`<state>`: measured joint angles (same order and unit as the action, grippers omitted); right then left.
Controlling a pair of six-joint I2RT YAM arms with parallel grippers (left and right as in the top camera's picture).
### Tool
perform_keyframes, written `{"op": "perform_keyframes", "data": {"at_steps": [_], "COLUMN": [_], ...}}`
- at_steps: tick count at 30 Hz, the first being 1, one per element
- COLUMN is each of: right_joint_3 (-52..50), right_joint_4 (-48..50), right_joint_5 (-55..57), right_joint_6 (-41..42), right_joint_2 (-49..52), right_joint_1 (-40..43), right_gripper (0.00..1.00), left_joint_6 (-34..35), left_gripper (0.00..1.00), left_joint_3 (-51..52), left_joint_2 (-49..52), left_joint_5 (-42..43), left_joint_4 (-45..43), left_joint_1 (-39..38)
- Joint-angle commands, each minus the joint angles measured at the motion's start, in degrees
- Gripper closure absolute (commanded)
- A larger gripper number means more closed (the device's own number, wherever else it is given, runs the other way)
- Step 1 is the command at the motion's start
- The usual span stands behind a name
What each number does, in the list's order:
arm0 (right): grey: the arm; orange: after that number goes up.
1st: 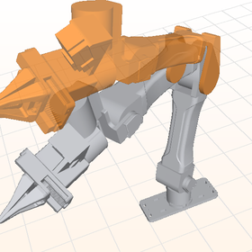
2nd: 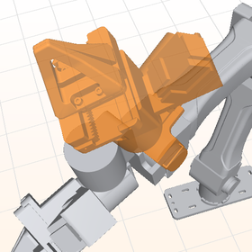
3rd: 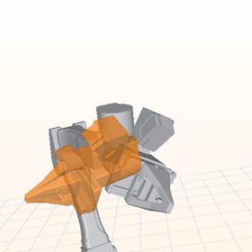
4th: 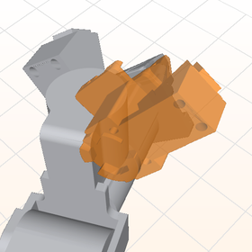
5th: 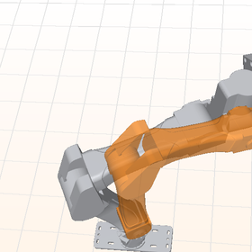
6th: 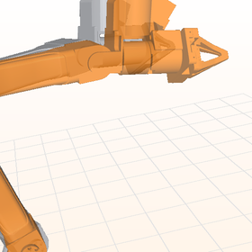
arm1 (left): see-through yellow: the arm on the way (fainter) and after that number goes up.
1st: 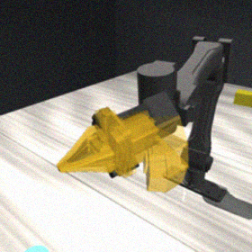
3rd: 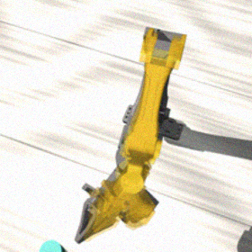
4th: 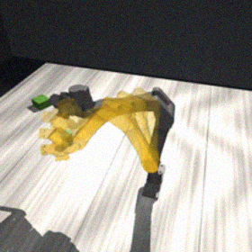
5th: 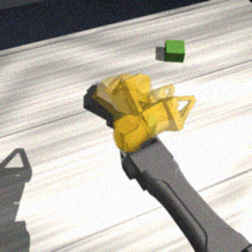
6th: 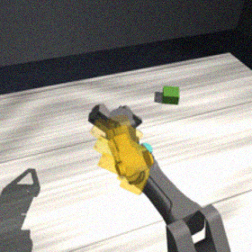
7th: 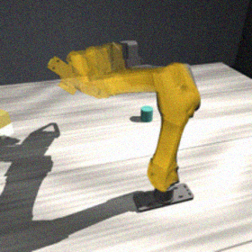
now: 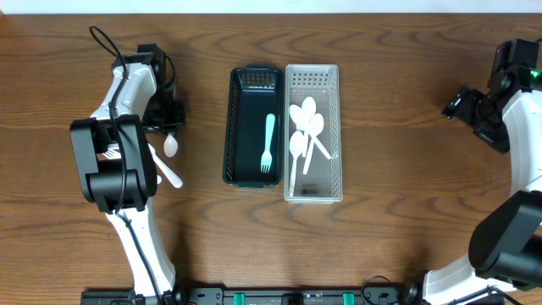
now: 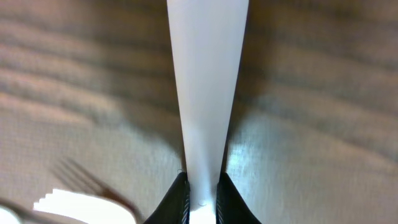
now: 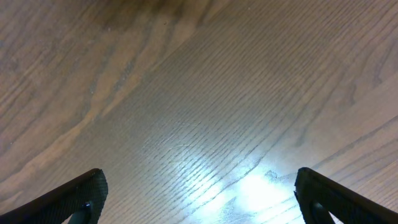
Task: Pack container
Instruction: 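Return the left gripper and grasp the white spoon, then place the white spoon into the black mesh tray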
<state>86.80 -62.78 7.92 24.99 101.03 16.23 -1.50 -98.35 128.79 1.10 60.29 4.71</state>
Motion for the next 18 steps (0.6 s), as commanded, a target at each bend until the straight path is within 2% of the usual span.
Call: {"op": "perform_keyframes", "data": {"at_steps": [1,5,9,14,18], "right_joint_3": [0.0,0.0,0.0,0.0,0.0], "right_joint_4": [0.0,0.0,0.0,0.0,0.0], "right_joint_5": [0.2,0.2,0.2,0.2,0.2], "right_joint_6": [-0.2,-0.2,-0.2,-0.2,-0.2], "right_joint_2": [0.2,0.2,0.2,0.2,0.2], "right_joint_1": [0.2,0.2,0.2,0.2,0.2], "right_gripper": [0.01,0.01,0.01,0.01,0.01], "left_joint_6": [0.1,0.6,5.9,7.9,8.1], "left_gripper": [0.94,0.94,0.94,0.94,0.94], "left_joint_3": [-3.0,-5.0,-5.6,-5.6,-4.9], "left_joint_2": [-2.9,-9.2,-18.8,-28.6,-30.3], "left_joint_5": [0.0,8.2,18.3,18.8,16.1], "left_joint_4": [3.2,8.1,10.5,10.5,10.6], "left_joint_1": [-0.2,-1.6,-5.1,-13.2,-21.3]}}
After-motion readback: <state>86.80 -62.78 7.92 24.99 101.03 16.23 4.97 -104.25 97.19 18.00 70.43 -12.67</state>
